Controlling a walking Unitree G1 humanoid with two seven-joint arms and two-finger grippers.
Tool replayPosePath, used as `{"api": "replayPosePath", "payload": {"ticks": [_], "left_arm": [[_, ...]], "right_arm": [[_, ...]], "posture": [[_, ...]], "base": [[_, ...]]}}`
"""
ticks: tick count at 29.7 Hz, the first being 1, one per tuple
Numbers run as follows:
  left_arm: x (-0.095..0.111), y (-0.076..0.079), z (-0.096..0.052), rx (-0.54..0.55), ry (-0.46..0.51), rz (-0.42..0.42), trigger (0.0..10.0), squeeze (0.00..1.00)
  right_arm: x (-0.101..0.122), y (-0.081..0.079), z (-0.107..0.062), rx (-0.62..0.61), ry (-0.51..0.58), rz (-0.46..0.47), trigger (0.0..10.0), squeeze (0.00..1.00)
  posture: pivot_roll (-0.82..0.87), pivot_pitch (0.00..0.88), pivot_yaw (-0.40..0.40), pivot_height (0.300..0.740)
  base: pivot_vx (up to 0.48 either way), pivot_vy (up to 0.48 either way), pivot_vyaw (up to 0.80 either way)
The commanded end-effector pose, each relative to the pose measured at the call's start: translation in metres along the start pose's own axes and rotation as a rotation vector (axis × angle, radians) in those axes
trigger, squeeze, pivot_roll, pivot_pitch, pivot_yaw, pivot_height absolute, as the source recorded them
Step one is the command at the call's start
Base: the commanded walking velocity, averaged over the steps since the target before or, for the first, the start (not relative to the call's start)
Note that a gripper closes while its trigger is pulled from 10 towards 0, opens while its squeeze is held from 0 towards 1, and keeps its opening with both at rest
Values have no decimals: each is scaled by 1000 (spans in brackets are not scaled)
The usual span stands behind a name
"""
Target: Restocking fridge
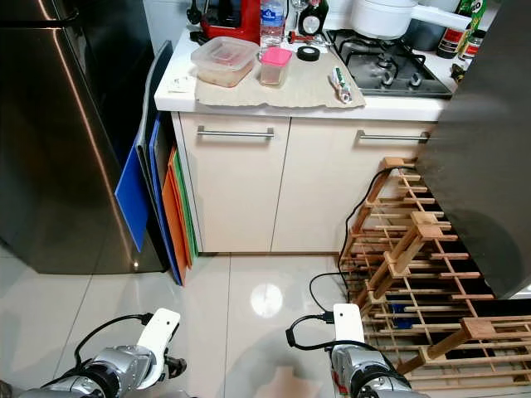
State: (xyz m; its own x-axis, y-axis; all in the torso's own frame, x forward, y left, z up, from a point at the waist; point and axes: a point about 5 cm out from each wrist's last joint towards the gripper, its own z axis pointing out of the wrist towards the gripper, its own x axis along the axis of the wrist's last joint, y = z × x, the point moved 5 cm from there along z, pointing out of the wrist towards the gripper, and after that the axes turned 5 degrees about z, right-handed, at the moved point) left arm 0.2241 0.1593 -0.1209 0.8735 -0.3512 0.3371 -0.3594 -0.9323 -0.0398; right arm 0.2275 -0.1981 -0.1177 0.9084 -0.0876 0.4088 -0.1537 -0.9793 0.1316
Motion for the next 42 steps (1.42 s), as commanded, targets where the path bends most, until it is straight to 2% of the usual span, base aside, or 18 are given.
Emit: {"api": "replayPosePath", "payload": {"ticks": [1, 28, 42], "left_arm": [[8, 0, -1, 3, 16, 9, 10000, 0], [10, 3, 0, 1, 21, 2, 10000, 0], [11, 2, -1, 3, 22, 2, 10000, 0]], "right_arm": [[10, 4, -1, -9, 25, -2, 10000, 0], [13, 8, -1, -15, 31, -9, 10000, 0], [12, 6, -1, -10, 31, 17, 10000, 0]], "posture": [[117, 0, -58, 740], [116, 0, -67, 740], [117, 0, -61, 740]], "base": [[0, 0, 0], [0, 0, 0], [0, 0, 0]]}}
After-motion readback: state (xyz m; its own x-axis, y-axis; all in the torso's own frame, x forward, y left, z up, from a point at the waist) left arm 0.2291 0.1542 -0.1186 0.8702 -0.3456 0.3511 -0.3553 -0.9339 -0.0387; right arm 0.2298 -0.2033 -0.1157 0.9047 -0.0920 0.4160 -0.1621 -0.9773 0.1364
